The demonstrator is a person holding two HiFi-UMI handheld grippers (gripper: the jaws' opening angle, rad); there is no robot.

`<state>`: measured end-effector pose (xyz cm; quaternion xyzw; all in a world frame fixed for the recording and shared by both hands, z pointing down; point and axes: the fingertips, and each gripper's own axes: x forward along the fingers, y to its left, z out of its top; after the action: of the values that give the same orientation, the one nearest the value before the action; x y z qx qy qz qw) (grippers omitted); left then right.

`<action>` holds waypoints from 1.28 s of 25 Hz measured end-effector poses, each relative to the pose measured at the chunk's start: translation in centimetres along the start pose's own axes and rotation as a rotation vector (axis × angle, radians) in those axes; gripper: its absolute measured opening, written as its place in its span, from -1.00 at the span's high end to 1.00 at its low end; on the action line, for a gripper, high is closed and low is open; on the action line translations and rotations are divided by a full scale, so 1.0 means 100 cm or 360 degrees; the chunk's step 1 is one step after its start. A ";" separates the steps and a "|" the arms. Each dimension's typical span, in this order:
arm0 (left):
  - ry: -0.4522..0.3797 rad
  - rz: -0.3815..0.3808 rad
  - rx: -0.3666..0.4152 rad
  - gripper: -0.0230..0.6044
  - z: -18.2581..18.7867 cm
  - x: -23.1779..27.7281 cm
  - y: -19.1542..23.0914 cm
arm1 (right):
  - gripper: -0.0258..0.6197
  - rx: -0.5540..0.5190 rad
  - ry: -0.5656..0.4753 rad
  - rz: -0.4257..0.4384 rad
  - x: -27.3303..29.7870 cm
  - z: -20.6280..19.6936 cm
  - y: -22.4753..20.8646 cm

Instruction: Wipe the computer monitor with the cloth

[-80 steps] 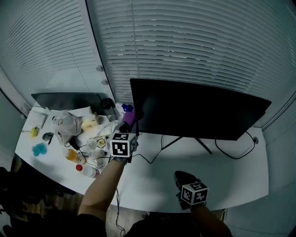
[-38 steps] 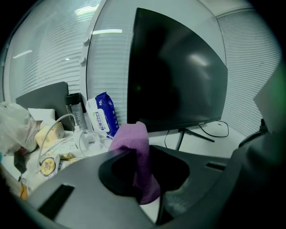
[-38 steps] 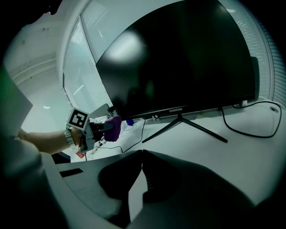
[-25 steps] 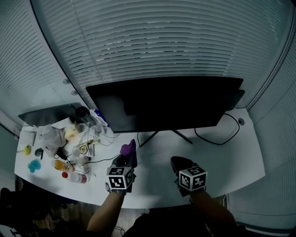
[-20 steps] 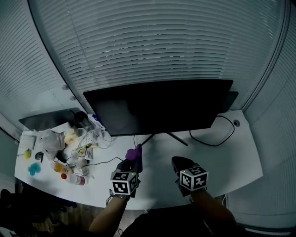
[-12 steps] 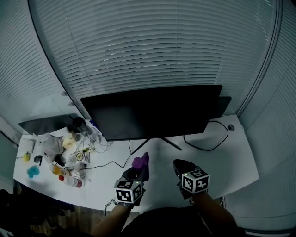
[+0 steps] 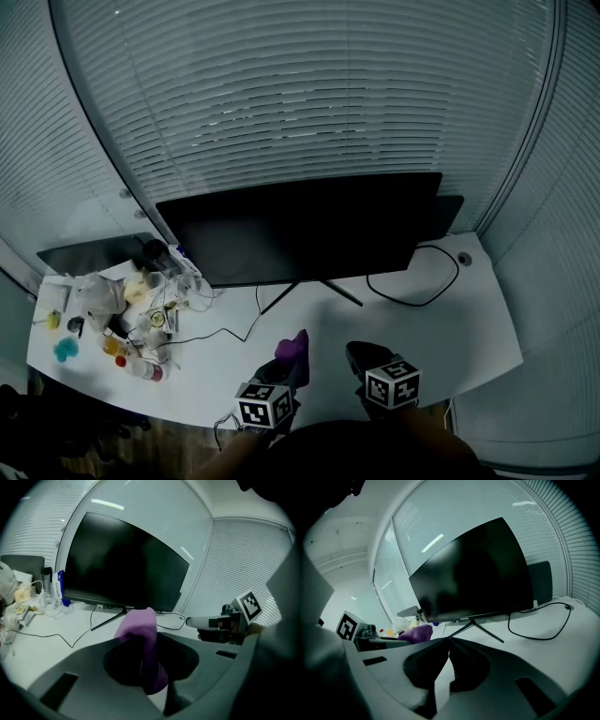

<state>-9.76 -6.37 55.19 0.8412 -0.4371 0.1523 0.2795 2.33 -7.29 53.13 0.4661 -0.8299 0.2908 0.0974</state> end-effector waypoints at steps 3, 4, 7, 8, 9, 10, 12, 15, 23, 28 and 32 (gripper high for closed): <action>-0.0004 0.0007 -0.0008 0.70 -0.006 0.001 0.000 | 0.85 0.0003 0.0051 0.0015 0.001 -0.017 0.006; -0.0009 0.0012 -0.0004 0.70 -0.006 0.001 0.000 | 0.85 0.0001 0.0068 0.0019 0.001 -0.022 0.008; -0.0016 0.0021 0.0003 0.70 -0.004 -0.001 0.000 | 0.85 -0.0011 0.0097 0.0025 0.001 -0.028 0.010; -0.0015 0.0020 0.0004 0.70 -0.004 -0.001 0.000 | 0.85 -0.0015 0.0100 0.0027 0.001 -0.028 0.011; -0.0013 0.0018 0.0004 0.70 -0.004 -0.001 0.000 | 0.85 -0.0020 0.0101 0.0029 0.002 -0.028 0.012; -0.0011 0.0016 0.0005 0.70 -0.005 -0.001 0.000 | 0.85 -0.0024 0.0103 0.0033 0.003 -0.027 0.013; -0.0010 0.0012 0.0013 0.70 -0.004 -0.002 -0.001 | 0.85 -0.0030 0.0110 0.0040 0.004 -0.028 0.015; -0.0010 0.0010 0.0020 0.70 -0.004 -0.003 0.001 | 0.85 -0.0029 0.0119 0.0047 0.007 -0.028 0.018; 0.0004 0.0015 -0.0002 0.70 -0.006 -0.006 0.005 | 0.85 -0.0015 0.0145 0.0060 0.011 -0.032 0.021; 0.0012 0.0009 -0.0009 0.70 -0.007 -0.006 0.004 | 0.85 -0.0016 0.0152 0.0063 0.011 -0.033 0.022; 0.0009 0.0006 -0.0004 0.70 -0.008 -0.007 0.004 | 0.85 -0.0021 0.0158 0.0064 0.011 -0.034 0.024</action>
<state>-10.50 -5.69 55.63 0.8395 -0.4382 0.1547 0.2816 -0.63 -5.19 55.50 0.4337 -0.8351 0.3099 0.1356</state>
